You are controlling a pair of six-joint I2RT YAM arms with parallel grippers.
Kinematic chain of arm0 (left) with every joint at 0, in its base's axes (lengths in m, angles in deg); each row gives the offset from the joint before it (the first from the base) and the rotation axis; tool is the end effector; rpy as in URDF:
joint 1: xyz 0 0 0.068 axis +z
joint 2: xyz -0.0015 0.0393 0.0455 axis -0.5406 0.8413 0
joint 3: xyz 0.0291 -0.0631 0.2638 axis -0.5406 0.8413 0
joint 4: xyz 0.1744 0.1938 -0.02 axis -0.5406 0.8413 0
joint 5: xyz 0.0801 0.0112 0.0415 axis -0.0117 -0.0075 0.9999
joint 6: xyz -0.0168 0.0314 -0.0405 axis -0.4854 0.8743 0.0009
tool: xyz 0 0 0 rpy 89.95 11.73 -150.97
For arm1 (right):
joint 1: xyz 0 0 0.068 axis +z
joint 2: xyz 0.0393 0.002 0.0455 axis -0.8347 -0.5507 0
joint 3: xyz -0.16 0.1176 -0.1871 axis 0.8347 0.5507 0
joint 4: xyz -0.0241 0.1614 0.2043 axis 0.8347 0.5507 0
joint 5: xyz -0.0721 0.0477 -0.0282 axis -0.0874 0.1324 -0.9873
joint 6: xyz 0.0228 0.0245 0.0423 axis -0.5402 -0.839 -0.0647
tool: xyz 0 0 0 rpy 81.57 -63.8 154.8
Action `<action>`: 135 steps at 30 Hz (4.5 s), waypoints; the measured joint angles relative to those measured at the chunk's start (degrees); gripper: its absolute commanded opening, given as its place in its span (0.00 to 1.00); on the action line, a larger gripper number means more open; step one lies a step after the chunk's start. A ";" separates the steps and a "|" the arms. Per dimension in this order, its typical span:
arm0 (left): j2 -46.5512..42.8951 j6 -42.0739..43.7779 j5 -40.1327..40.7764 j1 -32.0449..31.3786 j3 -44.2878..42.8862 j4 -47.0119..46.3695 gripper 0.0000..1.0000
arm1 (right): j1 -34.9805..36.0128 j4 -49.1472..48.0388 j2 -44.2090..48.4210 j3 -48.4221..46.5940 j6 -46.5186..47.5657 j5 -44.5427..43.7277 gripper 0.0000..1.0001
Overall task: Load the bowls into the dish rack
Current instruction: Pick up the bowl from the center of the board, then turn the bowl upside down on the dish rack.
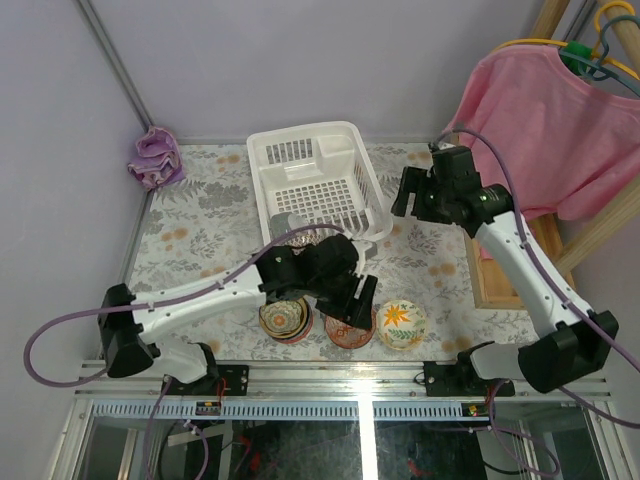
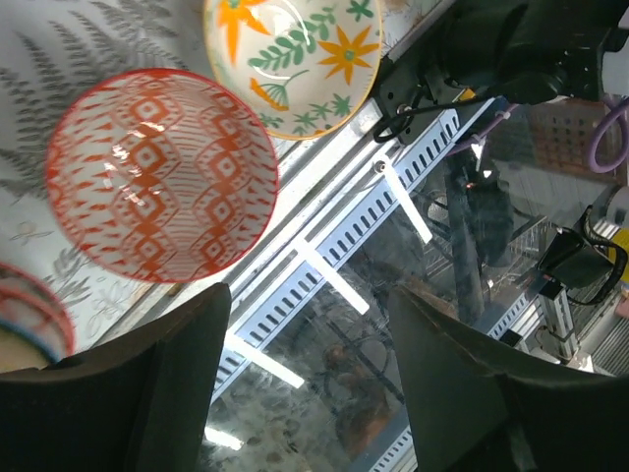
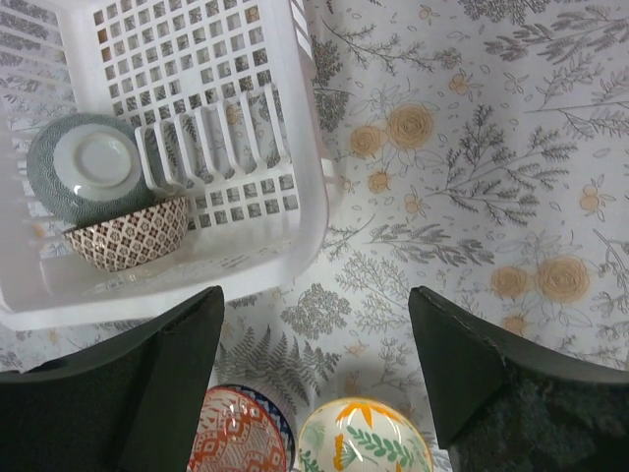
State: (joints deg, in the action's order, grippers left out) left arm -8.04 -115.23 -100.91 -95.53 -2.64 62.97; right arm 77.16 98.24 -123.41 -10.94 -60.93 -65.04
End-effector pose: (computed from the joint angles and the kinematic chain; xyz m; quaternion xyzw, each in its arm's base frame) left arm 0.1254 -0.2637 0.3154 0.2565 0.9016 -0.3266 0.1213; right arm 0.2768 0.1045 0.3604 0.0446 0.9046 0.1761 0.3856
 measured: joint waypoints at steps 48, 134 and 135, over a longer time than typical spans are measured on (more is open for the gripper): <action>24.24 -5.86 21.03 -9.77 -9.57 2.54 0.00 | -0.02 9.51 17.16 6.97 -0.55 -3.37 0.78; 23.12 -32.79 -15.96 39.71 8.02 -61.11 0.00 | -0.87 15.32 -14.64 -10.14 0.68 10.34 0.82; 23.12 -32.79 -15.98 39.76 8.26 -61.48 0.00 | -0.87 15.32 -14.88 -10.14 0.68 10.34 0.82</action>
State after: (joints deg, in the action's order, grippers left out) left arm 15.09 -148.02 -116.89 -55.77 5.63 1.49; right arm 76.29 113.56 -138.29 -21.08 -60.25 -54.70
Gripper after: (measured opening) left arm 0.034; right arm 0.821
